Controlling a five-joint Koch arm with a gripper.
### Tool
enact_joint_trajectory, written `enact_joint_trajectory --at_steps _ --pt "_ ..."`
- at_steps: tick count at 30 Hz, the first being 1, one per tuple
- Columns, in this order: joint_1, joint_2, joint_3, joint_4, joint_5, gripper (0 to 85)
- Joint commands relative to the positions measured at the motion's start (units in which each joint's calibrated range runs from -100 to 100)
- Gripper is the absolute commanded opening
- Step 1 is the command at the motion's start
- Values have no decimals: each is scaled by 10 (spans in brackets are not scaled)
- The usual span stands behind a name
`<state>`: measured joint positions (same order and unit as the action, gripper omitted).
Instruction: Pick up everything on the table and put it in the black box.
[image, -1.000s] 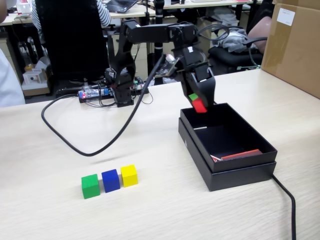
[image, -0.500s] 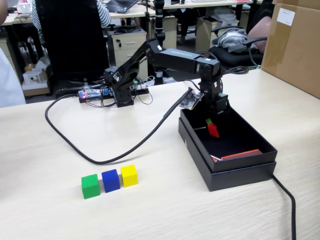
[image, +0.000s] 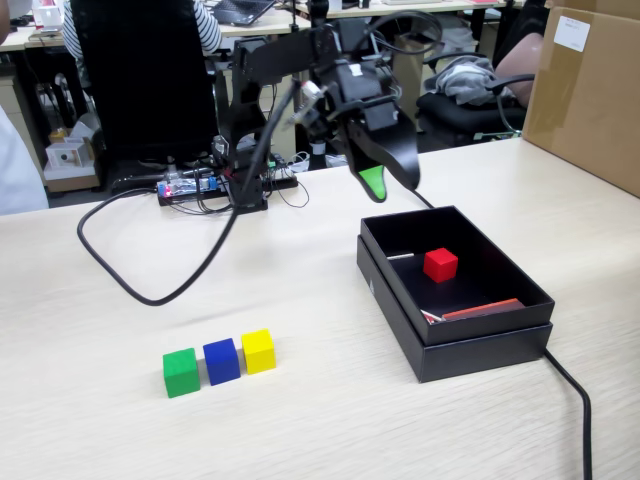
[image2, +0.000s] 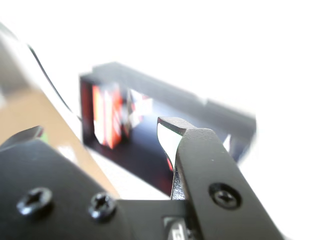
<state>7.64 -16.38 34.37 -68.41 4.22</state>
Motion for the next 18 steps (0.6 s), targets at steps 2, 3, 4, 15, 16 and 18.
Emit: enact_joint_trajectory --at_steps 2,3,4,15,16,18 --pt "-82 -53 16 -1 -71 465" --pt "-101 -40 19 -1 -84 468" --pt "-120 -15 24 -1 -96 475" --pt "-205 274 136 -1 -146 485" --pt "-206 303 156 0 -146 483" --pt "-207 353 189 0 -146 477"
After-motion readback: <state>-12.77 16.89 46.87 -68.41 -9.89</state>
